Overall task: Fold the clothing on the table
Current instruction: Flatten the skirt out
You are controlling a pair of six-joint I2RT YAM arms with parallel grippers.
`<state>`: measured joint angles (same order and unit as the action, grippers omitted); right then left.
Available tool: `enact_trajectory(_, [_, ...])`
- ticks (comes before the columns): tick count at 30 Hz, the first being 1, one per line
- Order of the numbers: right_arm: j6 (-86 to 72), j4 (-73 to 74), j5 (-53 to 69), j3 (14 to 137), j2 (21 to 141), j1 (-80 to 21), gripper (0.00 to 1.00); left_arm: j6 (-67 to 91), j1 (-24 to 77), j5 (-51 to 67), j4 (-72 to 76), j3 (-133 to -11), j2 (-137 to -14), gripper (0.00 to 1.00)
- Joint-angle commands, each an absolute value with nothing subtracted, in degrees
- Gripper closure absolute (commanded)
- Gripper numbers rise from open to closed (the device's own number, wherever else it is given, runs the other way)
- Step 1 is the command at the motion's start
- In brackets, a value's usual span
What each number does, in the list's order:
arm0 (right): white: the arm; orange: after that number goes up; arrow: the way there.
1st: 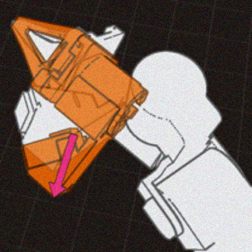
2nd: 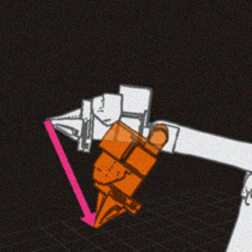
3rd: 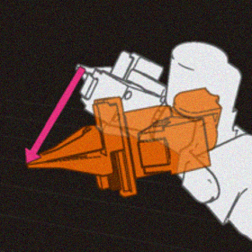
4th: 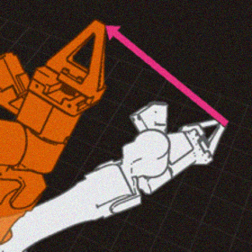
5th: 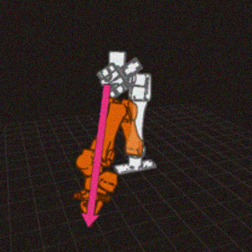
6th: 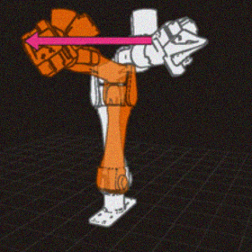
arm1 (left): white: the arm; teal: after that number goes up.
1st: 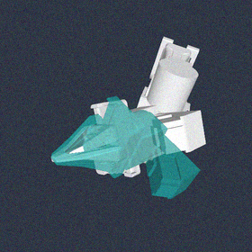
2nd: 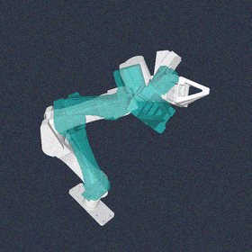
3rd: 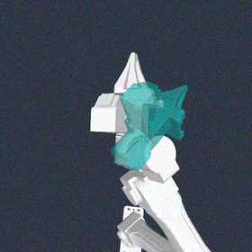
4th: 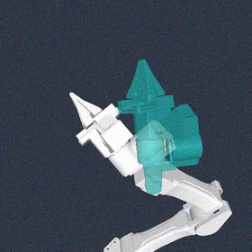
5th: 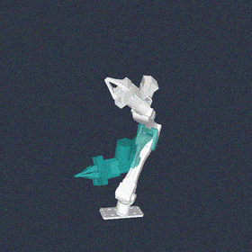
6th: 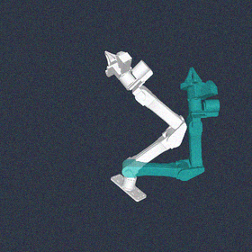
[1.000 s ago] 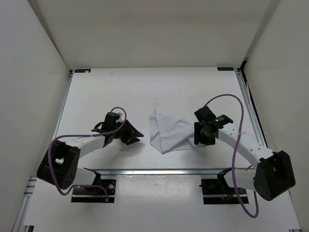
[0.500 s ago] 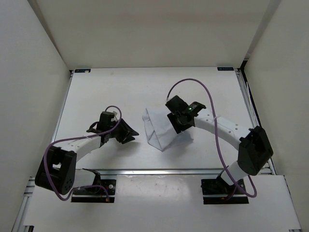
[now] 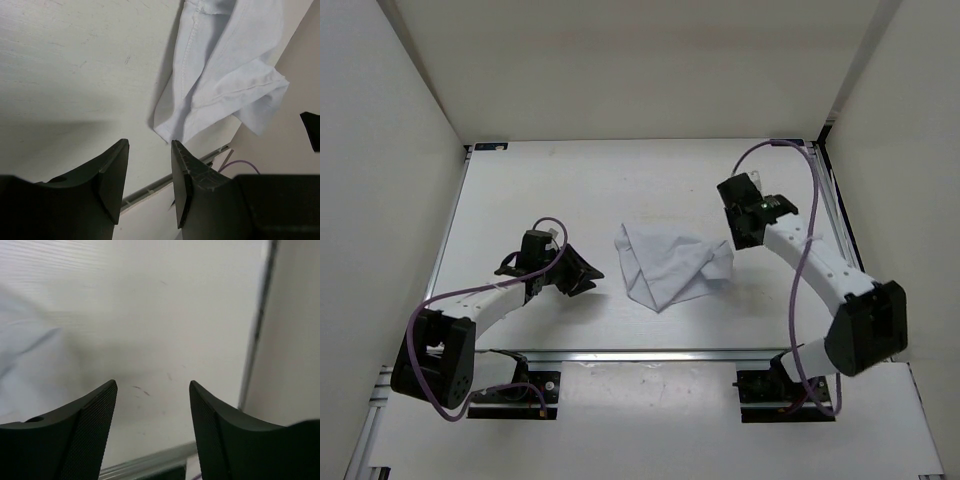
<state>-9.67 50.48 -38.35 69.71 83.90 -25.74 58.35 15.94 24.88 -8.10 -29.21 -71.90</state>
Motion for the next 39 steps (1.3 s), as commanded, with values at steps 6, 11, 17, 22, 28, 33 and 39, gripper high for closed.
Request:
enact_trajectory(6, [8.2, 37.4, -8.4, 71.5, 87.2, -40.6, 0.33, 57.8, 15.6, 25.3, -8.3, -29.0, -70.7, 0.50])
enact_trajectory(11, [10.4, 35.8, -2.6, 72.5, 97.4, -45.0, 0.34, 57.4, 14.2, 25.2, -9.5, -28.0, -69.1, 0.50])
enact_trajectory(17, [12.7, 31.5, 1.4, 74.0, 103.3, -45.5, 0.35, 57.4, 13.5, 25.3, -10.1, -26.6, -67.0, 0.50])
enact_trajectory(22, [14.4, 30.9, 1.5, 75.6, 106.8, -45.3, 0.37, 57.0, 13.6, 25.3, -9.6, -26.5, -67.3, 0.50])
enact_trajectory(28, [13.4, 30.2, 3.6, 75.0, 111.3, -46.2, 0.45, 56.9, 13.5, 25.2, -9.8, -26.7, -67.5, 0.50])
enact_trajectory(33, [12.2, 33.1, 3.7, 75.9, 110.0, -47.4, 1.00, 56.3, 13.2, 25.4, -10.5, -27.2, -67.7, 0.51])
enact_trajectory(39, [11.0, 44.4, 11.1, 87.8, 103.6, -49.2, 1.00, 55.9, 12.4, 25.8, -10.4, -27.1, -67.9, 0.50])
